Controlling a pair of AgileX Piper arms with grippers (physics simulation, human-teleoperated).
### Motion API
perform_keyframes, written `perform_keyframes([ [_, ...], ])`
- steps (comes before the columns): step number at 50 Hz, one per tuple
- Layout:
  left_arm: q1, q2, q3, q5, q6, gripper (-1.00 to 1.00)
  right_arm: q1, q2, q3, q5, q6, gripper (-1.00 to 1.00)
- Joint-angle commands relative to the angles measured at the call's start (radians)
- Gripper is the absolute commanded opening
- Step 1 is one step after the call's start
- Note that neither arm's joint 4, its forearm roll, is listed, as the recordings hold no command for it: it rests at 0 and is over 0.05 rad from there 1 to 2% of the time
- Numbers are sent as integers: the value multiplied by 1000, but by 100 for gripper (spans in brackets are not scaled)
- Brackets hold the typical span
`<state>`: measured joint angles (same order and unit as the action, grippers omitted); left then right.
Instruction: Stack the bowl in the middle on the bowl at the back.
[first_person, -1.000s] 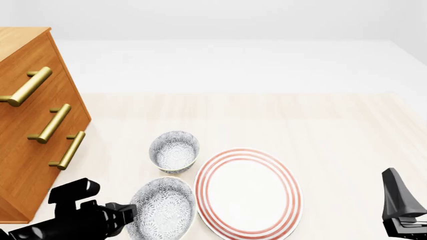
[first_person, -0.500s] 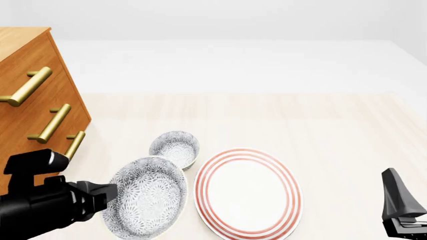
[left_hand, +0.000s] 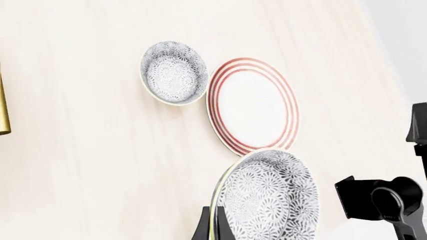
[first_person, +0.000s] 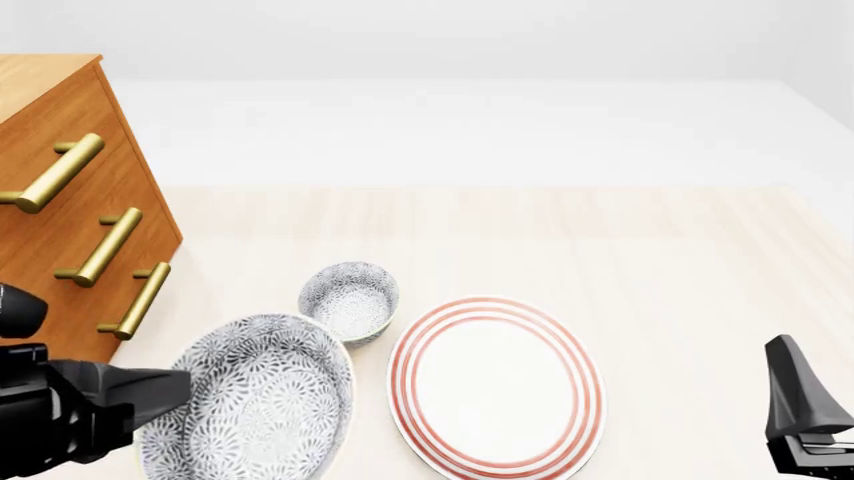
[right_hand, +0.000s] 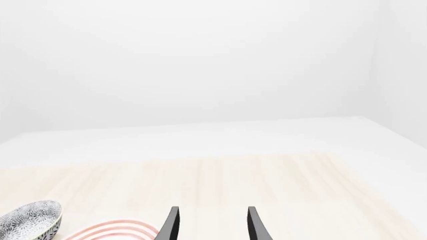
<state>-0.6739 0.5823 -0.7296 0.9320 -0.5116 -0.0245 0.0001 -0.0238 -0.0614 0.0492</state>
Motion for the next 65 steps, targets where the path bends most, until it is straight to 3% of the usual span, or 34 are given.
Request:
perform_keyframes([
  [1,-62,-47,-47,96,-2,-100,-1,0,-3,-1,2,100],
  [12,-122,-91,14,124,-12,-100,0,0,-3,-4,5,100],
  [19,-193,-88,17,126,-29,-100,0,0,-3,-5,5,100],
  [33,-245,-79,26,111,-36,-100,1,0,-3,-8,7,100],
  [51,-227,-70,136,22,32,-100,2,0,-4,-7,8,100],
  [65,-291,-5,224,-104,1,-100,1,0,-4,-8,11,100],
])
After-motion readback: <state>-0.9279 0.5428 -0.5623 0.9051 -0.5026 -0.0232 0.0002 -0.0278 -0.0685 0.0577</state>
